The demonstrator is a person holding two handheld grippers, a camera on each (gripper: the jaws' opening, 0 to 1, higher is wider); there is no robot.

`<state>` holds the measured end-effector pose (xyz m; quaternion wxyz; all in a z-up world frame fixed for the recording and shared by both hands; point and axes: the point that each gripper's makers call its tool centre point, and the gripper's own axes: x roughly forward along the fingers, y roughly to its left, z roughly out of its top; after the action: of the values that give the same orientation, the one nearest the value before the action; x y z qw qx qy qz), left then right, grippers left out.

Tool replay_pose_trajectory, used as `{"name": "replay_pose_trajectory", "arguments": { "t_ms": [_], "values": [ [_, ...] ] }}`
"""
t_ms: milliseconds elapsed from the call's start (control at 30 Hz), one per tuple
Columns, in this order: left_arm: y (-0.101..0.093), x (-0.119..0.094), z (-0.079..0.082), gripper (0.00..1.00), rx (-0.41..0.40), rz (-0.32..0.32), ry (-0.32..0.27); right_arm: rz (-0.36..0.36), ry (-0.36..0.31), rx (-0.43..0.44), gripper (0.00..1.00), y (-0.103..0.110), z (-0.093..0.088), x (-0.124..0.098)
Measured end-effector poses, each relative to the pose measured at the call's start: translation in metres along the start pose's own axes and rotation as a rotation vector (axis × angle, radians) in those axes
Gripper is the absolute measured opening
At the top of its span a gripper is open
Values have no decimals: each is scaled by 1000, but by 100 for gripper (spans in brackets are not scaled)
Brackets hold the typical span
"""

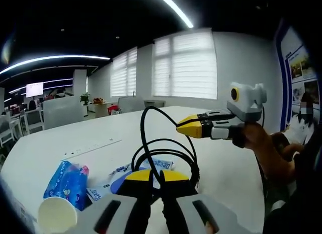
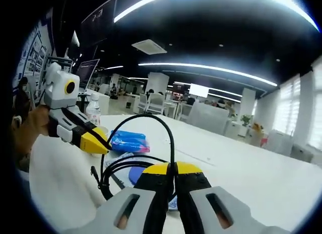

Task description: Arrange the tabletop items into an orderly group along one side of the table until the central work area is clear of visible clutter.

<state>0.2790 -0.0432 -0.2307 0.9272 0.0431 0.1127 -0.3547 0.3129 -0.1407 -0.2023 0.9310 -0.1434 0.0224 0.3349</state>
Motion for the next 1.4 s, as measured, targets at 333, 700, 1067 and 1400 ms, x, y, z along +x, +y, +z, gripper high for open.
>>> {"name": "replay_pose_trajectory", "arguments": {
  "t_ms": [333,700,1067,1400],
  "values": [
    [-1,-3,0,3,0,-7,-9,-10,1,-19,0,10,1,-5],
    [-6,-8,-6,3,-3,-5,-6,-5,4,-19,0,9,0,-2],
    [-14,-8,-7,3,-3,-18,-1,-14,0,-26,0,4,1,-3],
    [-21,-9,-4,3,1,-32,-8,-17,-6,-25,0,3,3,-7]
  ]
}}
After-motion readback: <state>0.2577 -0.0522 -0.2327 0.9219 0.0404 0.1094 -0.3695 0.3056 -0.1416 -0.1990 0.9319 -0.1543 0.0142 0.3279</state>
